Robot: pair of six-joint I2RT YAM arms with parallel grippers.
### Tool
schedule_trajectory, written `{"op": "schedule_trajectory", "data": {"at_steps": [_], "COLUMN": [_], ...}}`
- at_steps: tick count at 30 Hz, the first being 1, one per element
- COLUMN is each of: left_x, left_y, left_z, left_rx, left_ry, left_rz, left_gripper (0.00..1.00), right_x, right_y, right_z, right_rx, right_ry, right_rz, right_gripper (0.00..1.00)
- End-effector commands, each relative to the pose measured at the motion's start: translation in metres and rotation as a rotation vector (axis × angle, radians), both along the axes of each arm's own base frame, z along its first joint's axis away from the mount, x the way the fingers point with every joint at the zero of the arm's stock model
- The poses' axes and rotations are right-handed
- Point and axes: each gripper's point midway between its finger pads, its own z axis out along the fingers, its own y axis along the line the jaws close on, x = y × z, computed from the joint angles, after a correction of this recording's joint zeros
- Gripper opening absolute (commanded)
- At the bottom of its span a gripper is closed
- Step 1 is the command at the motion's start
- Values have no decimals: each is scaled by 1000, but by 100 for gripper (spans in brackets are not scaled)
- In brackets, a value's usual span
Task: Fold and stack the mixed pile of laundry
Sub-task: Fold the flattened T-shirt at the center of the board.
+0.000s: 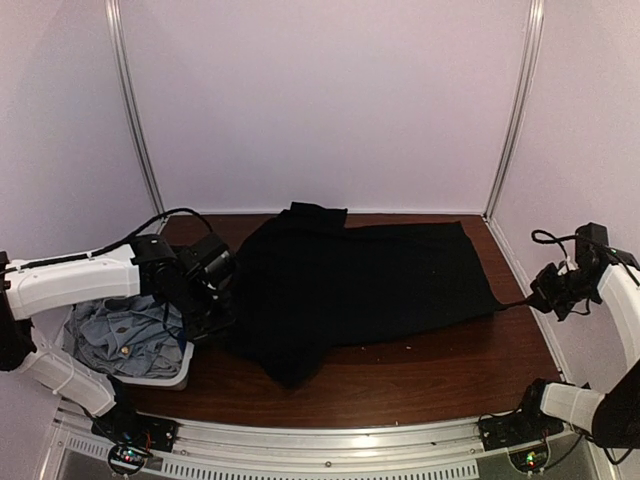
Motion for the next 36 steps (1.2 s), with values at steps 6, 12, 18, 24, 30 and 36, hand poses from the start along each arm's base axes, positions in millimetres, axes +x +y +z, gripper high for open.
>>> {"op": "schedule_trajectory", "data": {"at_steps": [6,12,18,24,30,36], "left_x": [25,56,87,112,134,146], "left_y": [-2,5,4,0,2,7], "left_z": [11,5,-7,-19,-27,-35], "left_rx": [1,6,32,71,101,132], "left_ry": [-20,-28,-34,-26,-28,-15], "left_rz": [4,25,7,-24,-24,-36], "left_gripper": [0,0,0,0,0,0], "right_x": [-2,29,54,82,101,113], "right_y": [-2,-14,-19,-22,-26,-20], "right_z": [-12,-16,-36,-47,-61,-75], "right_rx": [18,20,43,74,85,112], "right_ry": [48,44,76,57,71,88], "right_rz": [-44,-44,-7,25,51,96], "right_gripper": [0,0,0,0,0,0]}}
